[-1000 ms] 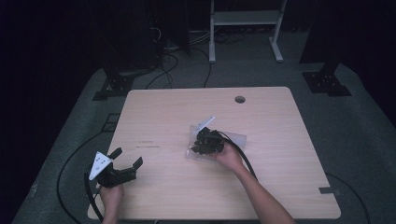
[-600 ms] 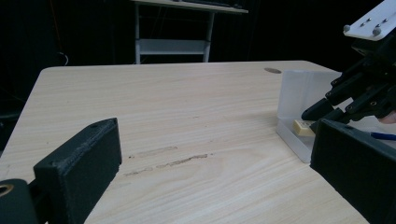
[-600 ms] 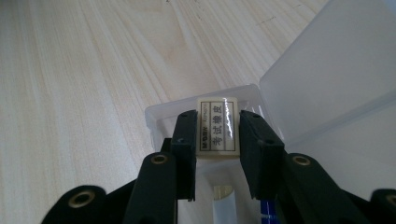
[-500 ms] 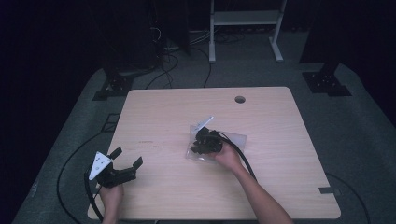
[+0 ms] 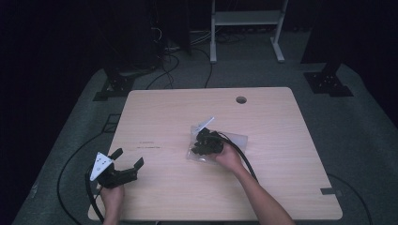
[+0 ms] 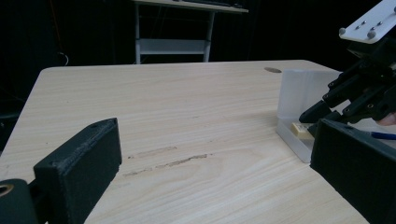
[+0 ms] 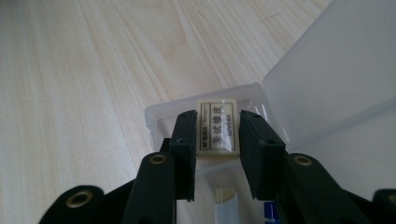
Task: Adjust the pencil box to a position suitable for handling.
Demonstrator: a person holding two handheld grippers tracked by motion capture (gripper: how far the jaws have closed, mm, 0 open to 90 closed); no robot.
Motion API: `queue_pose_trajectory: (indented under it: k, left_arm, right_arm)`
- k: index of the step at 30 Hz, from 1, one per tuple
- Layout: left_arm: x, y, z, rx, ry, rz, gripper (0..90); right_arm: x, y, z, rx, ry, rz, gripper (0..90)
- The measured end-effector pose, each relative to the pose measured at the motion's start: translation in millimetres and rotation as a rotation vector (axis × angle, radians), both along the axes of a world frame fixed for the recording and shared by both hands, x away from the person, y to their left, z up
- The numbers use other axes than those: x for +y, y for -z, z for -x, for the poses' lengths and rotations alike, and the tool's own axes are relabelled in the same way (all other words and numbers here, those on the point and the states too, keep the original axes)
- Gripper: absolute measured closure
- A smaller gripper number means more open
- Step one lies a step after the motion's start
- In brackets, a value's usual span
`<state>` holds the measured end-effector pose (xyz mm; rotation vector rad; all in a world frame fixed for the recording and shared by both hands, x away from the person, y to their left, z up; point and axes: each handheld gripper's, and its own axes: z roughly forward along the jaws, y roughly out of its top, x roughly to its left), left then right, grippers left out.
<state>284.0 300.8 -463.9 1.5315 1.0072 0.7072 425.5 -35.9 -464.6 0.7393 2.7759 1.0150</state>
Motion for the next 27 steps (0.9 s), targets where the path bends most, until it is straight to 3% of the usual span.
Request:
queue_pose_trajectory:
  k: [3,27]
  left_arm:
    - [-1.2,0.0,-0.2,0.0,0.001,0.0,1.1]
    - [0.3,1.7,-3.2,0.004,0.005,-0.01,1.1]
  right_arm:
    - [-1.9,-2.1,-0.2,0.004,0.002,-0.019,60.2]
    - [-36.4,-20.4,10.6,-0.011,0.005,-0.129,43.4]
